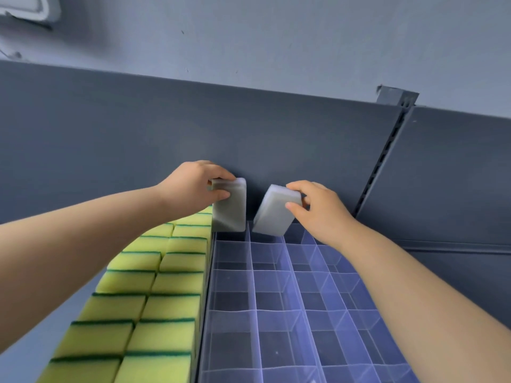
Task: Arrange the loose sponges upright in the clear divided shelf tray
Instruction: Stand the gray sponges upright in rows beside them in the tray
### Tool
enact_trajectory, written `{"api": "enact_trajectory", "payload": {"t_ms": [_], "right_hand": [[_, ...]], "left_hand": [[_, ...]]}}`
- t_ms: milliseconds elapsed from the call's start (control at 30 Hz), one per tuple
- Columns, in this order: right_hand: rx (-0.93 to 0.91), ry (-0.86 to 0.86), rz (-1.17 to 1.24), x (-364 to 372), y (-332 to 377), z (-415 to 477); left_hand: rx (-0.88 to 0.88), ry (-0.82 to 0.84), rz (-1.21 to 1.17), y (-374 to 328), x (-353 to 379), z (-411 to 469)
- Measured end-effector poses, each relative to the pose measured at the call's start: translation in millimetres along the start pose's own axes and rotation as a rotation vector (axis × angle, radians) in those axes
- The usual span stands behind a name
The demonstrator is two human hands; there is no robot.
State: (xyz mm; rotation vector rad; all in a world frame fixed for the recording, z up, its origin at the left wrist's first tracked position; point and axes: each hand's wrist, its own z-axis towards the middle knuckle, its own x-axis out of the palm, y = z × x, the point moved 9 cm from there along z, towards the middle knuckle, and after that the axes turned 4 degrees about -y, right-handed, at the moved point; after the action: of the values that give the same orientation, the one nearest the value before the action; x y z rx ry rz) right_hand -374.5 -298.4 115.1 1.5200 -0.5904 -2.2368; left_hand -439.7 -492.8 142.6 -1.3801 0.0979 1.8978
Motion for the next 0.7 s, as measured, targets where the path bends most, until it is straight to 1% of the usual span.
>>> {"api": "enact_trajectory", "payload": {"t_ms": [133,367,567,700], "right_hand": [[-0.056,0.024,-0.04,8,7,5],[-0.101,0.053,-0.062,19,7,9],[-0.111,0.119,-0.11,38,4,6],[-0.112,0.151,-0.147,47,0,4]], "left_hand": [[0.008,0.029,-0.008,-1,2,1],[0.021,0.103,0.032,0,20,-2],[0.069,0.138,0.081,-3,29,2],[0.133,0.2,0.119,-10,42,0]]}}
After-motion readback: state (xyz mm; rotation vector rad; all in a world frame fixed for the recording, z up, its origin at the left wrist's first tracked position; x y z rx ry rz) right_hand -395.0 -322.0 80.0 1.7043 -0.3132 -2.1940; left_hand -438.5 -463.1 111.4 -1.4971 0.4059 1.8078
